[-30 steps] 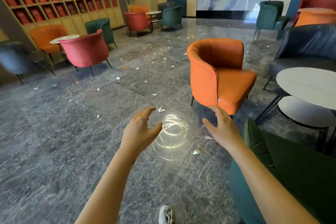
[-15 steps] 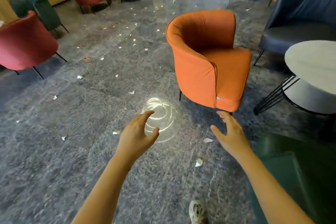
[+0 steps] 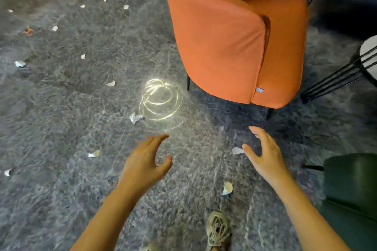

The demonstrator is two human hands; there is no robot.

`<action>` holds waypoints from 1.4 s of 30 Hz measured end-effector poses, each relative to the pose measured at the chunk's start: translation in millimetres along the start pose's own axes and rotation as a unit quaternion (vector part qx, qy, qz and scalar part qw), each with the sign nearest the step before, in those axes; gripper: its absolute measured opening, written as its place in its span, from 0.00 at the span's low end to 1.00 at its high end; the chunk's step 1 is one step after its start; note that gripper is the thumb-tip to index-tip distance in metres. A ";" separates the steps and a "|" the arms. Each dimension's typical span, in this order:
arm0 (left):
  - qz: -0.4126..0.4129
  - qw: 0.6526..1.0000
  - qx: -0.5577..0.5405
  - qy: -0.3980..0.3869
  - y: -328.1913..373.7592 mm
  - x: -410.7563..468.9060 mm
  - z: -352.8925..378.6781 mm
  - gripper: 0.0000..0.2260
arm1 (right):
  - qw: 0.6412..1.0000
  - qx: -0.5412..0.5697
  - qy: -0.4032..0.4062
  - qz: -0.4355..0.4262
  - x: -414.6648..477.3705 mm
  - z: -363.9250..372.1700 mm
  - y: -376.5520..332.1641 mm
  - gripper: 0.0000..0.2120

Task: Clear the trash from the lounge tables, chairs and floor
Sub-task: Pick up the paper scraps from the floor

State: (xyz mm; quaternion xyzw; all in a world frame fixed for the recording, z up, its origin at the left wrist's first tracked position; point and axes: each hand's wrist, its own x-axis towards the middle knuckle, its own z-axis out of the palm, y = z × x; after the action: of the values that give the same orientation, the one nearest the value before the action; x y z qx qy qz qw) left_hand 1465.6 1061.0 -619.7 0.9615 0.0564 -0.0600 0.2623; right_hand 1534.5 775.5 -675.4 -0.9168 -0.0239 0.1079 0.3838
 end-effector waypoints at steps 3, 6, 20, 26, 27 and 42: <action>0.024 0.999 0.001 -0.025 -42.6 38.4 68.8 0.24 | 1.000 -0.024 -0.003 -0.001 38.6 57.2 49.3 0.23; 0.042 0.998 0.001 -0.049 -85.7 69.6 151.0 0.24 | 0.999 -0.036 0.008 0.004 76.0 116.6 108.7 0.24; 0.162 0.978 -0.034 -0.124 -183.0 135.1 461.6 0.25 | 0.991 -0.134 -0.006 0.013 185.3 260.5 359.2 0.25; 0.205 0.957 -0.038 -0.200 -158.6 121.1 531.4 0.27 | 0.979 -0.185 -0.037 0.082 183.3 276.9 407.4 0.28; 0.206 0.955 -0.037 -0.212 -154.0 117.2 539.9 0.27 | 0.978 -0.184 -0.034 0.088 183.0 278.7 410.9 0.28; 0.265 0.927 0.029 -0.263 -136.7 95.3 598.8 0.30 | 0.984 -0.148 0.041 0.093 176.7 301.8 421.2 0.17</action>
State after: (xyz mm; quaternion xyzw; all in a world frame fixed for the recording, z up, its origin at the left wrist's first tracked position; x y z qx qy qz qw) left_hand 1489.1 879.3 -1213.6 0.8982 -0.2735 -0.2411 0.2455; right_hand 1625.2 712.1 -1211.5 -0.9653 0.0619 0.1008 0.2330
